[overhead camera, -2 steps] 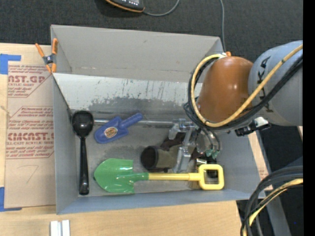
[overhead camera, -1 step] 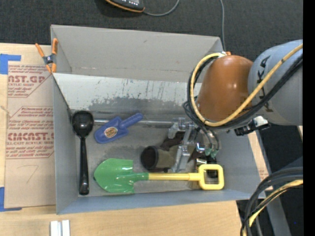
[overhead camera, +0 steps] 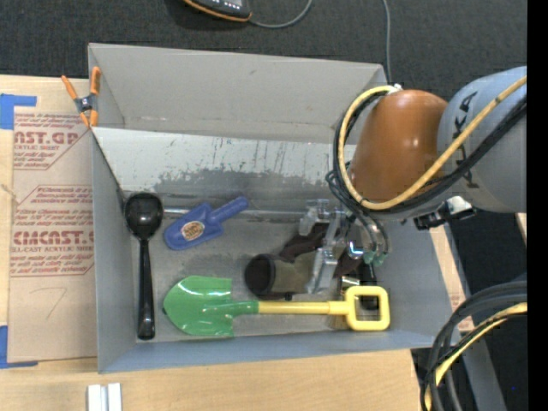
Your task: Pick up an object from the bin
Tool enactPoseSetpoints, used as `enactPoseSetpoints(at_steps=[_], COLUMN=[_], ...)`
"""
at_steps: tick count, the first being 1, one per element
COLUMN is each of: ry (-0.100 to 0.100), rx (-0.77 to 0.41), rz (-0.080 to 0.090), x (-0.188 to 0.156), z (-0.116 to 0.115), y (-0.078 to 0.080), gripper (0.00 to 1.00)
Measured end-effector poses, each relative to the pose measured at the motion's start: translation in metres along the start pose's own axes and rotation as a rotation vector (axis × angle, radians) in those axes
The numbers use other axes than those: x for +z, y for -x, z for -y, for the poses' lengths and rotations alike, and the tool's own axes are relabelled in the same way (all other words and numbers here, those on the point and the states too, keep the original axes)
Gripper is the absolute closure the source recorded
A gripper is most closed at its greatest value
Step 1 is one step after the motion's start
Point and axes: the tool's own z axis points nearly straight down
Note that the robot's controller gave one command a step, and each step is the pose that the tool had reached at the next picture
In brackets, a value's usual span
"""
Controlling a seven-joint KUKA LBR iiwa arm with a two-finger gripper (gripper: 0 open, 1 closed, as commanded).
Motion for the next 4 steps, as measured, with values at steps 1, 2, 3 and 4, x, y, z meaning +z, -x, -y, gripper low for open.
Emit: enactPoseSetpoints(at_steps=[1,2,3,4], ry=[0.002,0.002,0.002,0.003], rx=[0.001,0.024,0.021,0.051], rz=[0.000,0.004,0.000,0.008], x=[0.031,0.026,0.065,0.052], z=[-0.009,-0.007,-0.009,0.011], y=[0.015,0.019,0.038,0.027], gripper=[0.00,0.00,0.00,0.00])
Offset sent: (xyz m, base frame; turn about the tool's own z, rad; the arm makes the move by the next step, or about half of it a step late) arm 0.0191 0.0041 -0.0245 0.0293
